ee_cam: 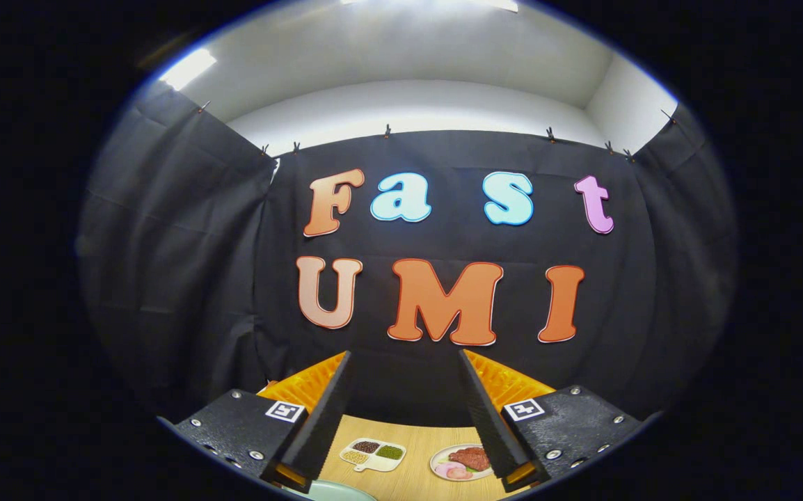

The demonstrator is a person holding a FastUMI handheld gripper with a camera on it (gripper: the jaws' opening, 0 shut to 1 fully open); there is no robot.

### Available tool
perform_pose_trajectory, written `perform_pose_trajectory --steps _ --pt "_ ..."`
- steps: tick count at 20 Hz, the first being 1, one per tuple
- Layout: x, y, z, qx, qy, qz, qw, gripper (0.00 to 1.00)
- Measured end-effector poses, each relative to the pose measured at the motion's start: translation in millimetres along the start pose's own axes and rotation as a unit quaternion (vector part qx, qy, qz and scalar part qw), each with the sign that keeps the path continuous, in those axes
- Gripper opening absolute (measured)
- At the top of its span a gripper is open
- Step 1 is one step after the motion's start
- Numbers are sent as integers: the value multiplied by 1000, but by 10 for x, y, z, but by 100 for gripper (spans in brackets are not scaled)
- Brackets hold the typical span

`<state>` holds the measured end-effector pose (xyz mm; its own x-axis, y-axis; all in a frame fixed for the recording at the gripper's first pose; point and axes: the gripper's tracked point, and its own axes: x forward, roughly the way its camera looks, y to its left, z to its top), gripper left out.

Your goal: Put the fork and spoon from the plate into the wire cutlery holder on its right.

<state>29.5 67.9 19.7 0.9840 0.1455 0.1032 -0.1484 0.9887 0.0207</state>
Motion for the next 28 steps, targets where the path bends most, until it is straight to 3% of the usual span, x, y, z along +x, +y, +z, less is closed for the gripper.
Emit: perform_pose_trajectory --steps 7,11,20,28 --pt "-138 -66 89 -54 -33 -27 998 91" --pt "-430 -322 26 -37 -27 -22 999 91" --pt "-669 -552 -207 -20 -12 71 997 94" --pt "-819 -861 -309 -22 -14 92 995 96"
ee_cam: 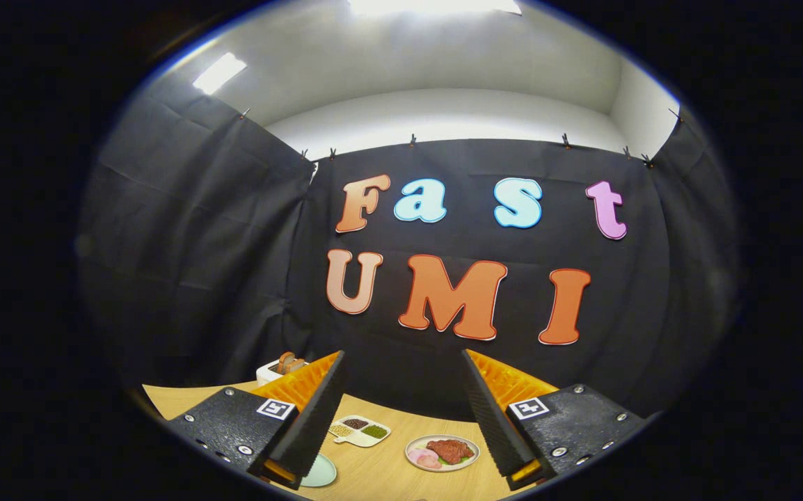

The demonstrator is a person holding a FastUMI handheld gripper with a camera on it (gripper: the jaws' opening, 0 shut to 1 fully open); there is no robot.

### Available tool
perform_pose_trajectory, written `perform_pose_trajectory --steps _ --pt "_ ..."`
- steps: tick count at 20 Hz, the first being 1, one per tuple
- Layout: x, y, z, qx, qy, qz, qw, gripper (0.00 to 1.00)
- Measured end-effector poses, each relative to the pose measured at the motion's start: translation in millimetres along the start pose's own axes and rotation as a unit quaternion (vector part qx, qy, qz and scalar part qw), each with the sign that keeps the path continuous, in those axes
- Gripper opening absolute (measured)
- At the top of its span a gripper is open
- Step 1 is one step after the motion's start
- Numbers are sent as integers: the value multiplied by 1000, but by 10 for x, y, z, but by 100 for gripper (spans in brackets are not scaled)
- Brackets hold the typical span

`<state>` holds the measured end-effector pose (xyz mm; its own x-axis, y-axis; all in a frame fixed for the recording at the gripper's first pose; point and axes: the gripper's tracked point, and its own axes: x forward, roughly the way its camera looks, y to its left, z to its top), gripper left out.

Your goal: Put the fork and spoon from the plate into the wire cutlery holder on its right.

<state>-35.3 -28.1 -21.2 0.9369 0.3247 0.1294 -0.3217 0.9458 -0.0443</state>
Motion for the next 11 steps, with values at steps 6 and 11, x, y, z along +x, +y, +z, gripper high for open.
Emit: perform_pose_trajectory --steps 6,11 --pt "-28 -135 14 -3 -1 -3 1000 96" --pt "-81 -278 37 4 -2 -23 1000 96"
